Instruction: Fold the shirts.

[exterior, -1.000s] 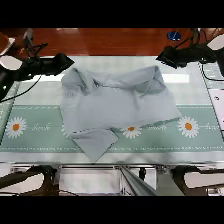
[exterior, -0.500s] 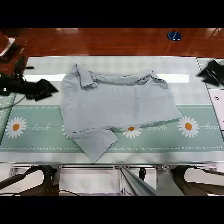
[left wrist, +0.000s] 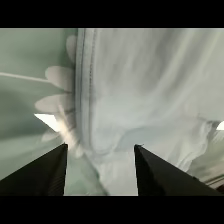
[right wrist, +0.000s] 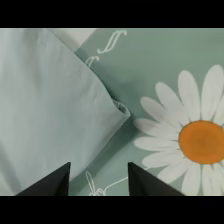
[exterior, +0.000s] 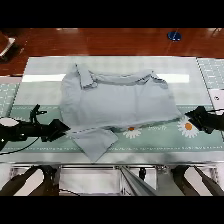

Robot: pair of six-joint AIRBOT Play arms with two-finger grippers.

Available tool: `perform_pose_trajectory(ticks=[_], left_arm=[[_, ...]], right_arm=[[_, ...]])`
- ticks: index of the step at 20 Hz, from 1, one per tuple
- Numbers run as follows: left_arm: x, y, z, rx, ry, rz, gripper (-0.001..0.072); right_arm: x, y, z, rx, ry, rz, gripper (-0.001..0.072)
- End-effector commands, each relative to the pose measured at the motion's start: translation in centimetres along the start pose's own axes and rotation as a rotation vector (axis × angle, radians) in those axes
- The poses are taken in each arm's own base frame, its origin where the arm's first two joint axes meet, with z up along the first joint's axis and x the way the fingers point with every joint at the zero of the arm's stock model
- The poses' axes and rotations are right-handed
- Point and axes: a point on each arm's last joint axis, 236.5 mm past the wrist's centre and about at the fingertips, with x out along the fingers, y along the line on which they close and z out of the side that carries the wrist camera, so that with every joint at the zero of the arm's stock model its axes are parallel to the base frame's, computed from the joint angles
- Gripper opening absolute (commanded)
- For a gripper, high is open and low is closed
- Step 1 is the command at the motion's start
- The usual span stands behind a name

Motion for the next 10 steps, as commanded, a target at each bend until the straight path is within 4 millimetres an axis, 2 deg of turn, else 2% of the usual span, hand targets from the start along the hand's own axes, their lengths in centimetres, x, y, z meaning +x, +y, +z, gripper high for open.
perform_pose_trajectory(ticks=[1, 2, 3, 4, 5, 7, 10], left_arm=[[2.0, -0.7, 0.5, -0.073, -0.093, -0.059, 0.0505], [2.6, -1.1, 0.7, -0.052, -0.11, -0.052, 0.0499], [3.0, -1.4, 0.9, -0.027, -0.128, -0.044, 0.0446], [3.3, -1.7, 1.2, -0.016, -0.148, -0.036, 0.0272], [3.4, -1.9, 1.4, -0.002, -0.158, -0.03, 0.0039], [3.4, -2.3, 1.5, 0.02, -0.162, -0.03, 0.0027], [3.4, -2.4, 1.4, 0.033, -0.158, -0.031, 0.0027]], right_arm=[[0.6, 0.0, -1.5, 0.03, 0.009, 0.037, 0.0418], [0.6, 0.1, -1.4, 0.032, 0.002, 0.038, 0.0418], [0.7, 0.0, -1.2, 0.034, -0.001, 0.035, 0.0418], [0.9, -0.3, -1.2, 0.04, 0.006, 0.03, 0.0418], [1.2, -0.5, -1.1, 0.05, 0.022, 0.028, 0.0417], [2.1, -0.9, -0.9, 0.076, 0.069, 0.024, 0.0418], [3.5, -1.4, 0.8, 0.067, 0.126, 0.02, 0.0417]])
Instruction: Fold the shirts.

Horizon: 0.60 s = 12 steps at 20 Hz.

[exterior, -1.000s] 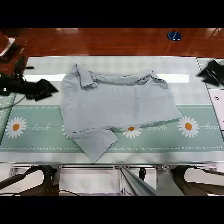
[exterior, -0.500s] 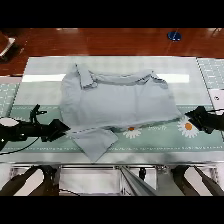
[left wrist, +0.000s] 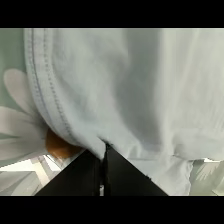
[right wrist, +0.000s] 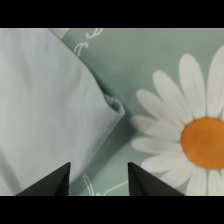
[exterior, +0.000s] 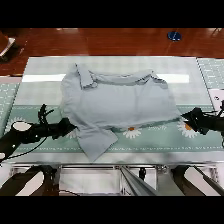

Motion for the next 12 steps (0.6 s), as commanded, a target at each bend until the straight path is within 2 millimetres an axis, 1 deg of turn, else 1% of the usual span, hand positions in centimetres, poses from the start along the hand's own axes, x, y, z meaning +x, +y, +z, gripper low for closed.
perform_pose_trajectory(ticks=[1, 5, 7, 8, 9, 10, 11, 12], left_arm=[[0.2, -0.3, 0.4, 0.013, -0.022, -0.001, 0.0027], [0.2, -0.3, 0.4, 0.011, -0.022, -0.001, 0.0027], [0.2, -0.3, 0.4, 0.011, -0.022, -0.002, 0.0027], [0.2, -0.3, 0.4, 0.008, -0.023, -0.004, 0.0027], [0.2, -0.4, 0.4, 0.006, -0.024, -0.007, 0.0027], [0.1, -0.6, 0.6, 0.006, -0.029, -0.012, 0.0027], [-0.2, -1.3, 1.3, 0.019, -0.043, -0.021, 0.0027], [-0.8, -2.5, 2.4, 0.041, -0.063, -0.04, 0.0027]], right_arm=[[1.5, -0.6, 1.3, 0.001, 0.082, -0.003, 0.0417], [3.9, -0.2, 1.1, -0.002, 0.205, 0.013, 0.0417], [5.6, 0.9, 1.0, -0.047, 0.246, 0.005, 0.0417], [6.4, 1.8, 1.0, -0.063, 0.259, 0.011, 0.0412], [6.9, 2.8, 1.2, -0.086, 0.268, 0.019, 0.0378], [7.4, 4.1, 1.4, -0.118, 0.274, 0.022, 0.0253], [7.5, 5.6, 1.8, -0.164, 0.275, 0.034, 0.0016], [7.3, 7.4, 2.5, -0.212, 0.263, 0.05, 0.0016]])
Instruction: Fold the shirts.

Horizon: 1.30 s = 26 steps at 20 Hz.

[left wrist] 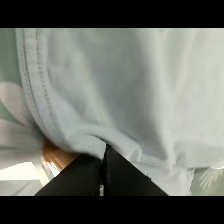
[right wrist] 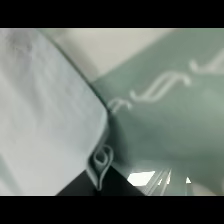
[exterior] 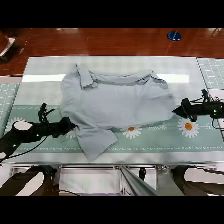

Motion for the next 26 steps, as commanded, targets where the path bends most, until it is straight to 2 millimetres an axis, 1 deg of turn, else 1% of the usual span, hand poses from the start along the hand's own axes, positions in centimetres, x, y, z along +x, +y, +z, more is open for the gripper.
perform_pose_trajectory(ticks=[1, 2, 3, 4, 5, 6, 7, 8, 9, 10, 11, 12, 13, 15, 17, 18, 20, 22, 23, 24, 26], left_arm=[[-1.6, -3.7, 3.1, 0.053, -0.057, -0.064, 0.0027], [-3.2, -6.3, 5.3, 0.102, -0.105, -0.103, 0.0027], [-5.6, -9.8, 8.0, 0.169, -0.175, -0.152, 0.0027], [-8.7, -13.6, 10.6, 0.243, -0.262, -0.2, 0.0027], [-12.7, -18.2, 12.9, 0.332, -0.367, -0.254, 0.0027], [-17.0, -22.5, 14.5, 0.417, -0.466, -0.305, 0.0027], [-21.8, -26.9, 15.5, 0.524, -0.573, -0.354, 0.0027], [-26.3, -30.4, 15.7, 0.611, -0.67, -0.38, 0.0027], [-31.0, -33.4, 15.5, 0.706, -0.772, -0.383, 0.0026], [-34.8, -35.3, 14.8, 0.778, -0.853, -0.364, 0.0026], [-38.3, -36.3, 13.8, 0.843, -0.926, -0.309, 0.0026], [-41.2, -36.2, 13.0, 0.886, -0.99, -0.223, 0.0026], [-43.9, -35.7, 11.9, 0.915, -1.05, -0.136, 0.0026], [-48.6, -34.2, 9.4, 0.921, -1.173, -0.017, 0.0026], [-51.9, -32.5, 6.5, 0.906, -1.26, 0.059, 0.0026], [-53.0, -31.5, 5.0, 0.9, -1.281, 0.09, 0.0026], [-53.9, -29.8, 2.2, 0.899, -1.282, 0.137, 0.0026], [-53.7, -28.0, 0.5, 0.891, -1.247, 0.184, 0.0026], [-53.3, -27.1, 0.1, 0.881, -1.221, 0.212, 0.0026], [-52.8, -26.2, -0.1, 0.871, -1.188, 0.236, 0.0026], [-51.4, -25.3, 0.4, 0.858, -1.137, 0.256, 0.0026]], right_arm=[[-0.5, 6.1, 2.0, -0.152, 0.01, 0.049, 0.0016], [-2.1, 8.8, 2.9, -0.224, 0.003, 0.071, 0.0016], [-4.4, 12.3, 4.0, -0.307, -0.032, 0.093, 0.0016], [-7.2, 15.9, 5.2, -0.387, -0.1, 0.113, 0.0016], [-11.0, 20.1, 6.3, -0.478, -0.2, 0.137, 0.0016], [-14.9, 24.2, 6.7, -0.568, -0.303, 0.162, 0.0016], [-19.6, 28.3, 6.5, -0.657, -0.424, 0.186, 0.0016], [-24.1, 31.3, 5.9, -0.722, -0.537, 0.195, 0.0016], [-28.7, 33.5, 4.6, -0.775, -0.649, 0.189, 0.0016], [-32.2, 34.5, 3.0, -0.828, -0.732, 0.153, 0.0016], [-35.2, 34.1, 1.3, -0.859, -0.802, 0.08, 0.0016], [-37.5, 33.5, -0.6, -0.863, -0.855, 0.027, 0.0016], [-39.7, 32.9, -2.8, -0.865, -0.905, -0.015, 0.0016], [-43.1, 32.6, -7.9, -0.901, -0.991, -0.043, 0.0016], [-45.6, 32.6, -12.6, -0.94, -1.064, -0.034, 0.0016], [-46.4, 32.3, -14.5, -0.948, -1.089, -0.035, 0.0016], [-47.3, 31.3, -17.7, -0.95, -1.112, -0.047, 0.0016], [-47.9, 30.4, -19.6, -0.941, -1.131, -0.06, 0.0016], [-48.0, 30.2, -20.3, -0.944, -1.137, -0.059, 0.0016], [-47.8, 29.9, -20.6, -0.943, -1.135, -0.061, 0.0016], [-46.5, 29.1, -20.2, -0.928, -1.086, -0.075, 0.0016]])
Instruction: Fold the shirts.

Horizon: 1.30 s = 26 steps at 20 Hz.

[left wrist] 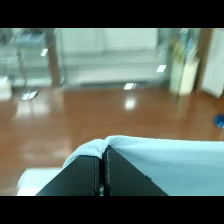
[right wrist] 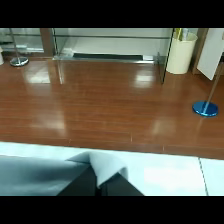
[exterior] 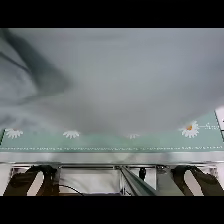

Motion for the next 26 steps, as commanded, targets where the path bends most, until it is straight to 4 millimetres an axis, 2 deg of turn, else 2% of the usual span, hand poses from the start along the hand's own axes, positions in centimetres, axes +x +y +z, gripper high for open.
perform_pose_trajectory(ticks=[1, 2, 5, 9, 11, 14, 17, 19, 21, 24, 26], left_arm=[[-0.1, 1.1, -3.5, 0.002, 0.121, 0.046, 0.0026], [1.2, 1.2, -4.9, -0.004, 0.167, 0.044, 0.0026], [6.7, 1.0, -11.5, -0.071, 0.355, 0.012, 0.0027], [16.4, -1.1, -21.2, -0.231, 0.525, -0.1, 0.0026], [21.4, -1.5, -26.1, -0.33, 0.58, -0.111, 0.0026], [27.4, -1.3, -33.1, -0.432, 0.701, -0.097, 0.0026], [32.3, -1.8, -38.5, -0.558, 0.775, -0.09, 0.0026], [34.7, -1.9, -41.0, -0.623, 0.792, -0.075, 0.0026], [35.6, -2.4, -43.7, -0.633, 0.834, -0.067, 0.0026], [35.1, -4.0, -47.1, -0.636, 0.935, -0.084, 0.0026], [34.3, -4.5, -48.3, -0.639, 0.992, -0.096, 0.0027]], right_arm=[[-0.2, -0.1, -2.7, 0.018, 0.079, -0.01, 0.0016], [0.9, -0.5, -4.1, 0.034, 0.132, -0.007, 0.0016], [5.4, -1.8, -8.9, 0.102, 0.289, 0.012, 0.0016], [13.1, -2.2, -17.6, 0.214, 0.542, 0.123, 0.0016], [17.9, -2.8, -21.9, 0.259, 0.629, 0.156, 0.0016], [25.8, -3.4, -27.3, 0.294, 0.72, 0.181, 0.0016], [33.7, -4.9, -32.9, 0.349, 0.778, 0.152, 0.0016], [37.4, -6.5, -36.3, 0.423, 0.853, 0.106, 0.0016], [39.7, -6.9, -39.1, 0.471, 0.945, 0.101, 0.0016], [40.9, -6.1, -41.5, 0.505, 1.032, 0.144, 0.0016], [40.7, -6.0, -42.0, 0.51, 1.052, 0.15, 0.0016]])
